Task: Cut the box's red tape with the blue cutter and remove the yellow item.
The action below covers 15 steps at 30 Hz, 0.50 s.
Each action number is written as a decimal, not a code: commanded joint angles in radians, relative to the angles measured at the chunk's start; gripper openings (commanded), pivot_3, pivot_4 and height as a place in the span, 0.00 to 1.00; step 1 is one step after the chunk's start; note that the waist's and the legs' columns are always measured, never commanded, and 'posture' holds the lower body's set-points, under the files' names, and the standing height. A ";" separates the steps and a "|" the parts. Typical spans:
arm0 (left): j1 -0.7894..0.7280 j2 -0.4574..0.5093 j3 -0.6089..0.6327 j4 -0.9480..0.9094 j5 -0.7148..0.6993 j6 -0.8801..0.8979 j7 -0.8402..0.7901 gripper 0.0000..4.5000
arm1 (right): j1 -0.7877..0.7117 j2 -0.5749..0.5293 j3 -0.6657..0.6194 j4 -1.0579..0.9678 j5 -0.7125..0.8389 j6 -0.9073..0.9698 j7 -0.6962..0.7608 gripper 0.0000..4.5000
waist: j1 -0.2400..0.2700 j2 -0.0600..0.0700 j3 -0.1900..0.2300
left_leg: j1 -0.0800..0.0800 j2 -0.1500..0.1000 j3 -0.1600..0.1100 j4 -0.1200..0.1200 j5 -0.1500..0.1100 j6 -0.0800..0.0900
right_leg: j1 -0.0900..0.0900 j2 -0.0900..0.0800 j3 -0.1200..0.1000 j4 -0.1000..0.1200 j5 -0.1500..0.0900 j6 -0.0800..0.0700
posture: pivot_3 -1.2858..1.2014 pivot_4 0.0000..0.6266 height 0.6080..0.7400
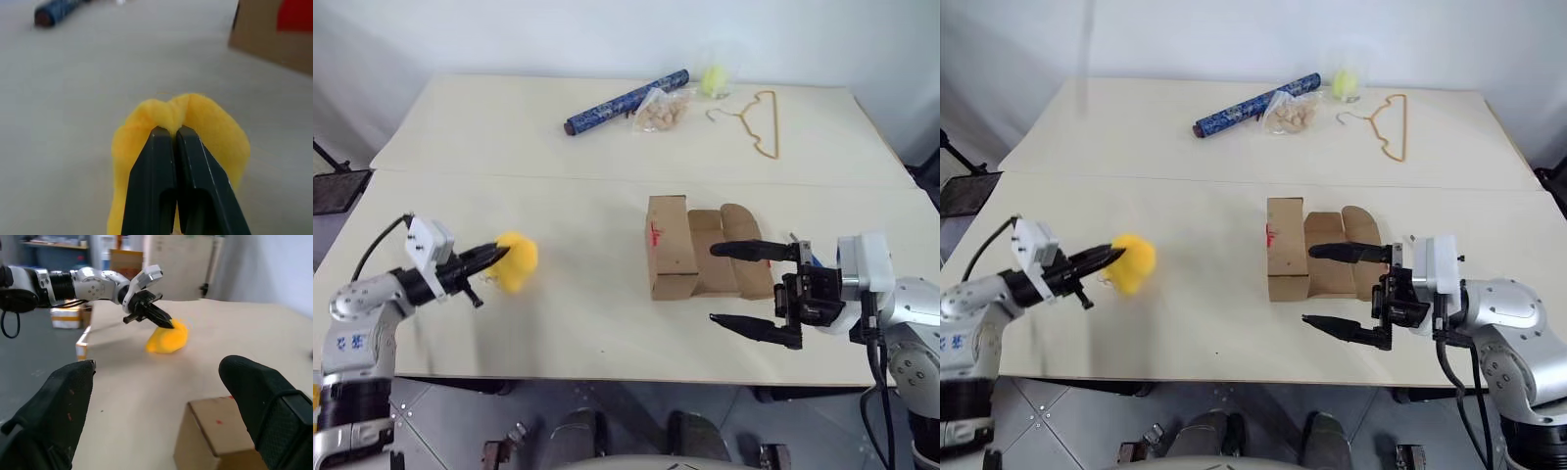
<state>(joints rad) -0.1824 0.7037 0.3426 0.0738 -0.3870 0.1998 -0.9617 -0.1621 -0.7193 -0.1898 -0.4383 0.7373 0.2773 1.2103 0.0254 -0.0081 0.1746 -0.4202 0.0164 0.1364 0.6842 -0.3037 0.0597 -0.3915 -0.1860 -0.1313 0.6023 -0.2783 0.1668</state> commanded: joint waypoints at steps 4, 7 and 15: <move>0.021 0.008 -0.013 -0.156 -0.086 0.078 -0.013 0.29 | -0.025 0.001 -0.016 0.070 -0.048 -0.101 0.029 1.00 | -0.005 0.000 0.000 | 0.000 0.000 0.001 0.000 0.000 -0.001 | -0.001 0.000 0.000 0.001 0.000 0.000 | 0.52 0.24 1.00; -0.010 0.020 0.049 -0.148 -0.112 0.090 0.028 0.49 | -0.023 -0.005 -0.043 0.104 -0.060 -0.130 0.024 1.00 | -0.008 0.000 0.000 | 0.000 0.001 0.002 -0.001 0.000 -0.002 | -0.001 0.002 0.000 0.001 0.000 0.000 | 0.52 0.24 1.00; 0.211 0.175 0.397 -0.190 -0.289 0.307 -0.037 0.74 | 0.056 -0.110 -0.178 0.257 -0.075 -0.204 0.143 1.00 | -0.038 0.002 0.001 | 0.006 0.002 0.008 -0.005 -0.003 -0.001 | 0.000 0.002 0.002 0.001 0.000 -0.001 | 0.52 0.24 1.00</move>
<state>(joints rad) -0.0099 0.8754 0.6768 -0.0886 -0.6357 0.4697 -0.9888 -0.1035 -0.8096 -0.3318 -0.1847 0.6470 0.0951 1.3217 -0.0122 -0.0062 0.1759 -0.4113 0.0189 0.1459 0.6784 -0.3067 0.0579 -0.3902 -0.1839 -0.1287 0.6026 -0.2787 0.1661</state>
